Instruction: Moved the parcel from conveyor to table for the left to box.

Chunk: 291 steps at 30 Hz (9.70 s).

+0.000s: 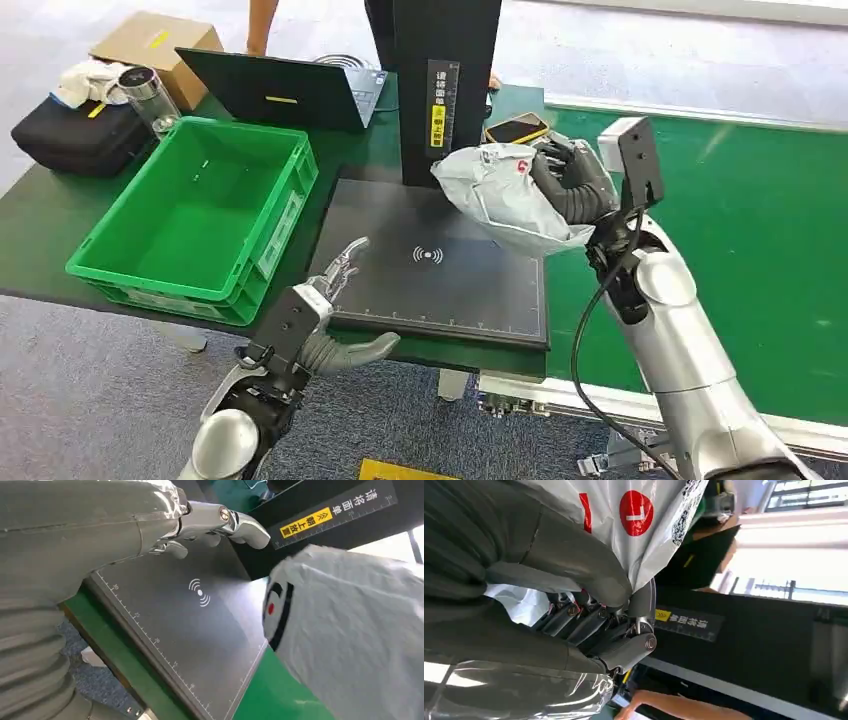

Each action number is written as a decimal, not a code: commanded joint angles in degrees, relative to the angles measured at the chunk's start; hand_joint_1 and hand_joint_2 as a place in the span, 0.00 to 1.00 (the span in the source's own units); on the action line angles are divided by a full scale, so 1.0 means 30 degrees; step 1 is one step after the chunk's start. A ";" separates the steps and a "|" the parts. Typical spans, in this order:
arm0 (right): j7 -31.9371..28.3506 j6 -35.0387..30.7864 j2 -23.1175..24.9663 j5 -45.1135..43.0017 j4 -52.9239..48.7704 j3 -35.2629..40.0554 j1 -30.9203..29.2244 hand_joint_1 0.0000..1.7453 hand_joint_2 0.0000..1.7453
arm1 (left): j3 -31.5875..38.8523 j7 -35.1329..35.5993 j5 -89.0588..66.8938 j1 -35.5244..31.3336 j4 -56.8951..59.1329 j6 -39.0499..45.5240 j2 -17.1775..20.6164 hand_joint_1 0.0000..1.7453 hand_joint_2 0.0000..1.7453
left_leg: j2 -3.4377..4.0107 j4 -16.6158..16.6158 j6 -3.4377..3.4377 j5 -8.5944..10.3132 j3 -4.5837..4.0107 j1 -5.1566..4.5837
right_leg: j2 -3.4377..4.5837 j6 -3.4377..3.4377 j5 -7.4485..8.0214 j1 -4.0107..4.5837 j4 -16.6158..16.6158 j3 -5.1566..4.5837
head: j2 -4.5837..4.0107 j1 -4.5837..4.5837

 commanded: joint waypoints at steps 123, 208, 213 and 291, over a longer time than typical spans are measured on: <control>0.2583 -0.4907 0.6467 -0.1859 -1.0517 -0.8590 1.6309 0.00 1.00 | 0.0308 0.1559 -0.1111 0.1799 -0.1615 0.0833 -0.0134 0.00 1.00 | -0.0079 -0.0079 -0.0059 -0.0059 0.0101 0.0046 | -0.0072 -0.0086 -0.0096 0.0049 -0.0060 0.0102 | 0.0000 -0.0007; 0.3260 -0.2071 0.5261 -0.0902 -0.9670 -0.7166 1.5176 0.00 1.00 | -0.6404 0.1279 -0.5638 -0.4107 0.4616 -0.0108 -0.0134 0.00 1.00 | -0.0063 -0.0077 -0.0063 -0.0048 0.0101 0.0034 | -0.0053 -0.0088 -0.0084 0.0039 -0.0050 0.0086 | 0.0000 0.0000; 0.3281 -0.2115 0.5281 -0.0928 -0.9953 -0.7156 1.5303 0.00 1.00 | -0.6533 0.1406 -0.5468 -0.4315 0.4685 -0.0018 -0.0099 0.00 1.00 | -0.0072 -0.0064 -0.0062 -0.0045 0.0074 0.0032 | -0.0063 -0.0082 -0.0085 0.0036 -0.0035 0.0059 | 0.0007 0.0000; 0.3265 -0.1832 0.5206 -0.0760 -0.9866 -0.7211 1.5128 0.00 1.00 | -0.8564 0.6011 -1.6843 -0.6299 0.7272 0.5075 -0.0182 0.00 1.00 | -0.0080 -0.0098 -0.0051 -0.0025 0.0126 0.0015 | -0.0071 -0.0073 -0.0073 0.0020 -0.0060 0.0106 | 0.0000 -0.0007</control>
